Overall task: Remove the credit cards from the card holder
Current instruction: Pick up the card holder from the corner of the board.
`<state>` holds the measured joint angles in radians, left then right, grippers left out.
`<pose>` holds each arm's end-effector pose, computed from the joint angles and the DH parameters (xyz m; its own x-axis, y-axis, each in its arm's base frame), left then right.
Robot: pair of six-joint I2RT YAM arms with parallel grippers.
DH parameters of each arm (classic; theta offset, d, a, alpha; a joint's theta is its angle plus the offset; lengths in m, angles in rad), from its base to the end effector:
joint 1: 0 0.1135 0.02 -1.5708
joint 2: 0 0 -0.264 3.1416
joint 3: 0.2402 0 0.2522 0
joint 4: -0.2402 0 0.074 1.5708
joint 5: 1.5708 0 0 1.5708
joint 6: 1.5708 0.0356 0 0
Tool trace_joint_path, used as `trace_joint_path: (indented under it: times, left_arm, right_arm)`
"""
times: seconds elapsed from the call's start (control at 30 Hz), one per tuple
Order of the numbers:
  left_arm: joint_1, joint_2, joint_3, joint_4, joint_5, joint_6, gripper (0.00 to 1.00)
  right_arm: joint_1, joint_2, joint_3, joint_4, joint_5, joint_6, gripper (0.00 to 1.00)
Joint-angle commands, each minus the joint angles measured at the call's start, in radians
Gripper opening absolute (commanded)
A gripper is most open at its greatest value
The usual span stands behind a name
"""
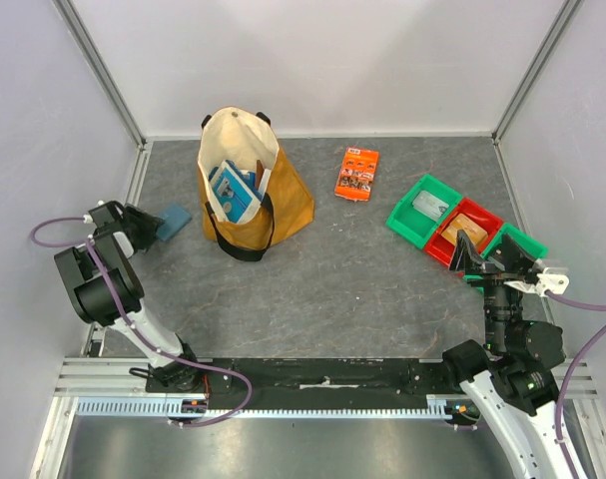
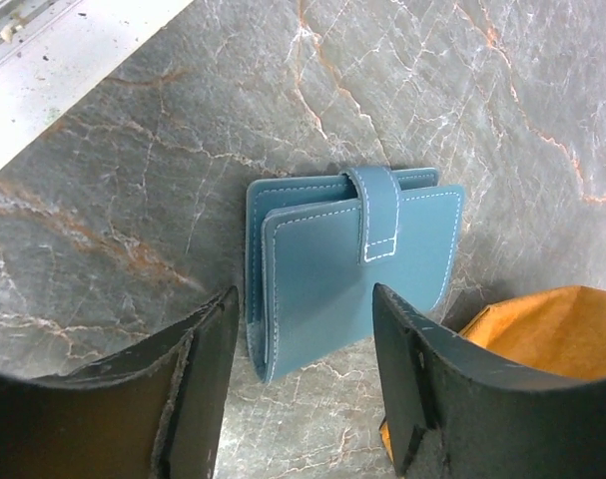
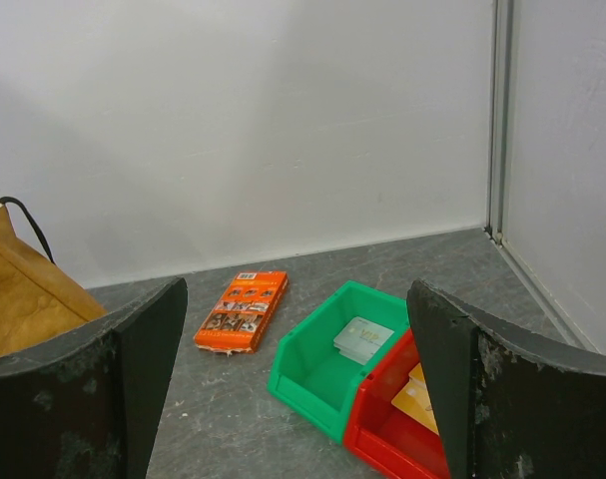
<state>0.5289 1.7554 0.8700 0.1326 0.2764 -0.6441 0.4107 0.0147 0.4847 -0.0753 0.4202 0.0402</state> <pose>0.3062 0.1677 0.1473 -0.2838 -0.8349 -0.4715 -0.6051 0.5374 -0.5874 0.0476 0.0049 0.3228 0.3515 0.1931 -0.9161 -0.0334 0.9805 0.1939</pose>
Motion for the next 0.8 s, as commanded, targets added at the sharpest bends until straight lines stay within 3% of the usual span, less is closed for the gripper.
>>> trace_joint_path:
  times: [0.0,0.1,0.27,0.37,0.57,0.77]
  left_arm:
    - [0.010,0.033,0.029,0.022,0.058,-0.035,0.60]
    - [0.014,0.036,0.030,0.024,0.063,-0.034,0.52]
    - [0.011,0.035,0.030,0.022,0.066,-0.034,0.15]
    - [0.011,0.024,0.027,0.016,0.063,-0.031,0.02]
    - [0.013,-0.056,0.015,-0.022,0.053,-0.023,0.02]
    - [-0.001,-0.204,0.047,-0.312,-0.035,0.003,0.02]
  right_arm:
    - [0.008,-0.009,0.002,0.023,0.009,-0.016,0.98]
    - [0.008,-0.009,0.000,0.025,0.008,-0.016,0.98]
    - [0.008,-0.009,-0.003,0.028,0.008,-0.016,0.98]
    - [0.007,-0.009,-0.003,0.029,0.009,-0.016,0.98]
    - [0.008,-0.009,-0.003,0.031,0.008,-0.016,0.98]
    - [0.008,-0.009,-0.001,0.031,0.000,-0.011,0.98]
